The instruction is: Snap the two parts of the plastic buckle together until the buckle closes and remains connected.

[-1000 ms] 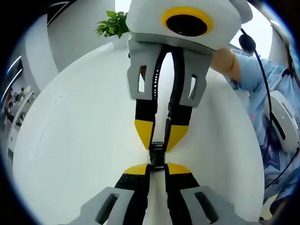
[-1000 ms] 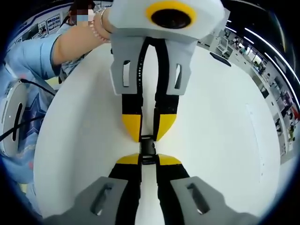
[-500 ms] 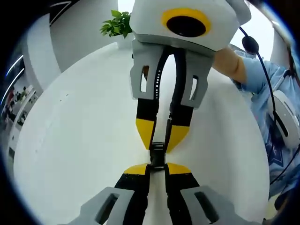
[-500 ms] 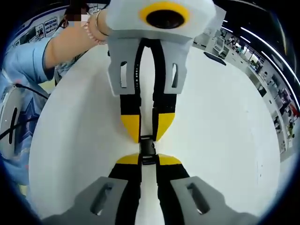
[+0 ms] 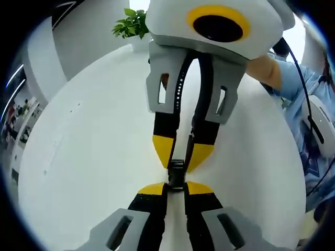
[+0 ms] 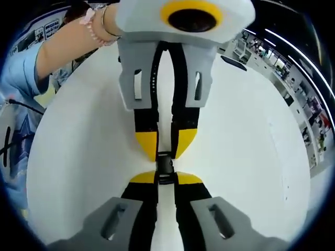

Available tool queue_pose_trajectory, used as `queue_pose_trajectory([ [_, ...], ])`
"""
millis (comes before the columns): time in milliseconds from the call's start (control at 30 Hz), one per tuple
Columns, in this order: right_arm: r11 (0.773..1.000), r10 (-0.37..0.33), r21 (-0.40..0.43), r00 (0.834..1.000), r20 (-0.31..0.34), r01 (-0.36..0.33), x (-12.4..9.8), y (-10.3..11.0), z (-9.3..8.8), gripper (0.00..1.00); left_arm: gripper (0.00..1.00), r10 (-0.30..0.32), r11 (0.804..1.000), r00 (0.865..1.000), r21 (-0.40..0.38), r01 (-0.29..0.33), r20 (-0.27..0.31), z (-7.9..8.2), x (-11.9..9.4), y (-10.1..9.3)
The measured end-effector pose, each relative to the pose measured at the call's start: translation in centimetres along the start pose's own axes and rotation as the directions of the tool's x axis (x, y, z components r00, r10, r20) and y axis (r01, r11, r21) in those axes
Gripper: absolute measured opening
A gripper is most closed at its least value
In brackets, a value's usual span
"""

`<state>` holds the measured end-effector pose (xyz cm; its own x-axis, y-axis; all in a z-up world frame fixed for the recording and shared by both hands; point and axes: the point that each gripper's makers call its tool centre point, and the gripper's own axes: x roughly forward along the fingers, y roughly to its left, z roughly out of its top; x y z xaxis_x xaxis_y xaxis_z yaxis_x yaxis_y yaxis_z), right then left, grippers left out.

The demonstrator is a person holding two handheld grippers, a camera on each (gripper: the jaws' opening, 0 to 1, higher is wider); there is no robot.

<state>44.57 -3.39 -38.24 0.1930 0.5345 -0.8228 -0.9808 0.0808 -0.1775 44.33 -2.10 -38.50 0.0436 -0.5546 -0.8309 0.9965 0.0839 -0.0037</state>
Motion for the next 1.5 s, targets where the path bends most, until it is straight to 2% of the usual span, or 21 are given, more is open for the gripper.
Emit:
queue_pose_trajectory([
  [400, 1.0, -0.025, 0.013, 1.0, 0.0, 0.025, 0.1, -1.3, -0.5, 0.1, 0.11, 0.003, 1.0, 0.999, -0.017, -0.002, 0.051, 0.3, 0.3, 1.4],
  [600, 0.999, -0.043, 0.015, 0.999, 0.028, 0.043, 0.1, -2.4, -0.1, 0.1, 0.11, 0.018, 0.999, 0.997, -0.028, -0.016, 0.07, 0.4, 0.2, 2.1],
  [767, 0.998, -0.057, 0.025, 0.997, 0.051, 0.055, 0.0, -2.9, 0.0, 0.1, 0.11, 0.03, 0.999, 0.997, -0.023, -0.028, 0.067, 0.6, 0.3, 2.4],
  [967, 0.997, -0.07, 0.047, 0.997, 0.041, 0.068, -0.1, -3.5, -0.5, 0.1, 0.11, 0.027, 0.999, 0.996, -0.039, -0.023, 0.081, 0.9, 0.6, 2.4],
  [1133, 0.995, -0.076, 0.06, 0.996, 0.046, 0.073, -0.1, -4.3, -0.8, 0.1, 0.11, 0.02, 0.999, 0.995, -0.05, -0.015, 0.095, 1.2, 0.5, 3.2],
  [1367, 0.995, -0.08, 0.071, 0.996, 0.051, 0.076, -0.1, -5.1, -0.8, 0.1, 0.11, 0.02, 0.998, 0.994, -0.055, -0.014, 0.106, 1.6, 0.5, 4.1],
  [1500, 0.994, -0.082, 0.073, 0.995, 0.047, 0.079, 0.0, -5.4, -0.7, 0.1, 0.11, 0.015, 0.998, 0.994, -0.069, -0.007, 0.112, 1.5, 0.7, 4.0],
])
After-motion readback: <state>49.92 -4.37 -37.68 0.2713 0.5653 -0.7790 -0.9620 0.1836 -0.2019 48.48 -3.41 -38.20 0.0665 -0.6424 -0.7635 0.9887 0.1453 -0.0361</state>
